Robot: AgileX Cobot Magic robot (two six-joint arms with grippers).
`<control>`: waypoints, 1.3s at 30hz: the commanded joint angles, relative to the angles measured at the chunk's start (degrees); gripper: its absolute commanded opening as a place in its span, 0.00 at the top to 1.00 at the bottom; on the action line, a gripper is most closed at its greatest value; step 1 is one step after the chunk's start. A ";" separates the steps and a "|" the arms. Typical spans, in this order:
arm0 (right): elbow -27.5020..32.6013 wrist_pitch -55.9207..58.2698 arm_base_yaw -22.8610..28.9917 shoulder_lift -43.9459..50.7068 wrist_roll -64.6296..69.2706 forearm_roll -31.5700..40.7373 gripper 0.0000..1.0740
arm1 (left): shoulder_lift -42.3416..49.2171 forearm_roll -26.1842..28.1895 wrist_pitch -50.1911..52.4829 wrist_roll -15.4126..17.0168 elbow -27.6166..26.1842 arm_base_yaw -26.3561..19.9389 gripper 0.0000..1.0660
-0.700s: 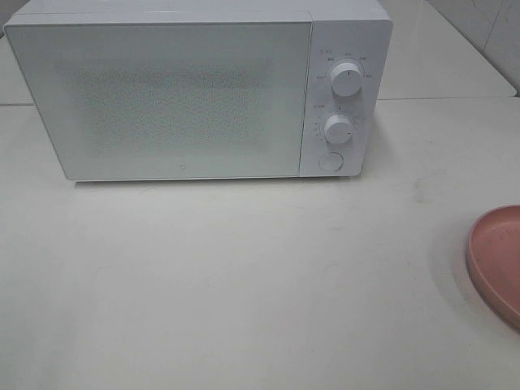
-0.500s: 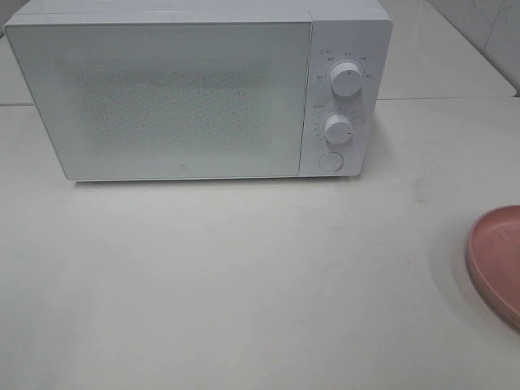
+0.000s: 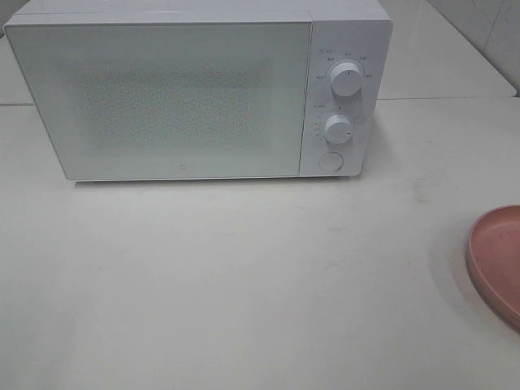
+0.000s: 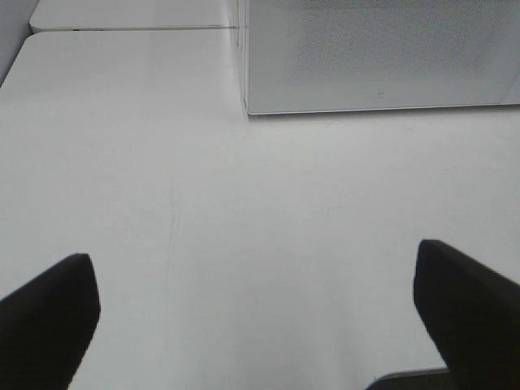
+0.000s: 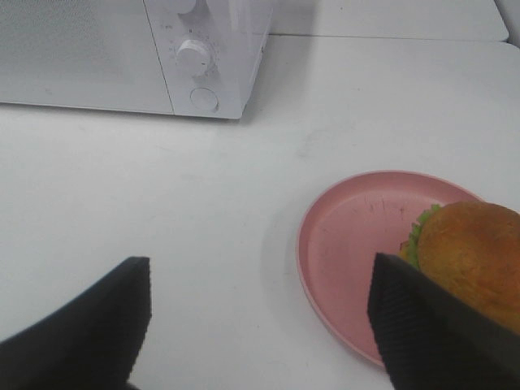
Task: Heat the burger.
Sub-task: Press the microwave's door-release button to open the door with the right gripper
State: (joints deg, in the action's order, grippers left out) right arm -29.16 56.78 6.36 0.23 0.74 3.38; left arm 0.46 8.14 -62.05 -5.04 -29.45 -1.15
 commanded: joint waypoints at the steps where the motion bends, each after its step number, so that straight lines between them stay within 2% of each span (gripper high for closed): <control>1: -1.20 -2.69 -0.40 -0.52 1.32 0.74 0.33 | 1.20 -0.23 0.80 0.00 0.00 0.23 0.08; 22: -0.97 -22.57 -0.40 -19.48 1.38 0.17 0.33 | 1.20 -0.23 0.80 0.00 0.00 0.23 0.08; 39: -0.97 -40.74 -0.40 -39.88 1.26 -1.09 0.33 | 1.20 -0.23 0.80 0.00 0.00 0.23 0.08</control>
State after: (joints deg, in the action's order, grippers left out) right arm -30.25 19.60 6.30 -37.18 1.83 2.75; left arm 0.46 8.14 -62.05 -5.04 -29.45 -1.15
